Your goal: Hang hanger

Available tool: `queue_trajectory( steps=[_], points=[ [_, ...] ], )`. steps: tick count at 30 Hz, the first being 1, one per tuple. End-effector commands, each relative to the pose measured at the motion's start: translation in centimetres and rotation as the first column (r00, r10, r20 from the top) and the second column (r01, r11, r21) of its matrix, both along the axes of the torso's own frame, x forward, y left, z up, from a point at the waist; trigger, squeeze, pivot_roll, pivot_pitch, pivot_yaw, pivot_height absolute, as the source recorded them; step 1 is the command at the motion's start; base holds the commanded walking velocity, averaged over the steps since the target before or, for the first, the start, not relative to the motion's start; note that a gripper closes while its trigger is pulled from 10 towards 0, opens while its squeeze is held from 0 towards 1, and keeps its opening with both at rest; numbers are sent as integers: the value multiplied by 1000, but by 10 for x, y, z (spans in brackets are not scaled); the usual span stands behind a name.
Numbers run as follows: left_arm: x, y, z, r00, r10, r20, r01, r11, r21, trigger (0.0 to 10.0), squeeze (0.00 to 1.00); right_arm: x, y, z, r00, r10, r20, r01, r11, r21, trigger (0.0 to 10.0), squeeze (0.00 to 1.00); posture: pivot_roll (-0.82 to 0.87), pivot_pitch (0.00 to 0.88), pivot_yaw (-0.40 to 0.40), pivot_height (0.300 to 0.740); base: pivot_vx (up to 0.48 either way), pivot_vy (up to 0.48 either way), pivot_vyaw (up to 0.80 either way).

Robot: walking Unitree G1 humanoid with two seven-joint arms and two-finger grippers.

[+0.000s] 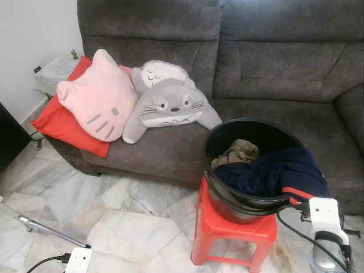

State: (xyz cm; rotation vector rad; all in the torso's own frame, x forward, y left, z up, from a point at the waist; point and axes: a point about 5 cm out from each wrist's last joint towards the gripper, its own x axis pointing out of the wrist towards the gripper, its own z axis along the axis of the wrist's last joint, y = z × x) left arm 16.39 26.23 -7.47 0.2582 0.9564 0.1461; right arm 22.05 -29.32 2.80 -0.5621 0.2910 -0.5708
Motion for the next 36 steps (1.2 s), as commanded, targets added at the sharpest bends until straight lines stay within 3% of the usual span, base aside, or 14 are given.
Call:
queue_trajectory(
  steps=[1, 12, 29, 36],
  points=[
    [-3, 4, 0, 1000, -6, -10, 6, 1000, 22, 10000, 0, 4, 3, 6, 999, 15, 29, -15, 1000, -9, 0, 0, -241, 46, 79, 740, 0, 0, 0],
    [-3, 4, 0, 1000, -7, -11, 7, 1000, 22, 10000, 0, 10, -4, 30, 993, -1, 117, 9, 997, -75, 0, 0, -241, 43, 79, 740, 0, 0, 0],
    [-2, 4, 1, 1000, -6, -7, 6, 1000, 22, 10000, 0, 21, -41, 107, 935, -75, 346, 156, 965, -212, 0, 0, -247, 34, 83, 740, 0, 0, 0],
    [-2, 4, 0, 1000, -6, -7, 6, 1000, 22, 10000, 0, 27, -40, 121, 926, -48, 376, 138, 966, -217, 0, 0, -250, 31, 82, 740, 0, 0, 0]
  ],
)
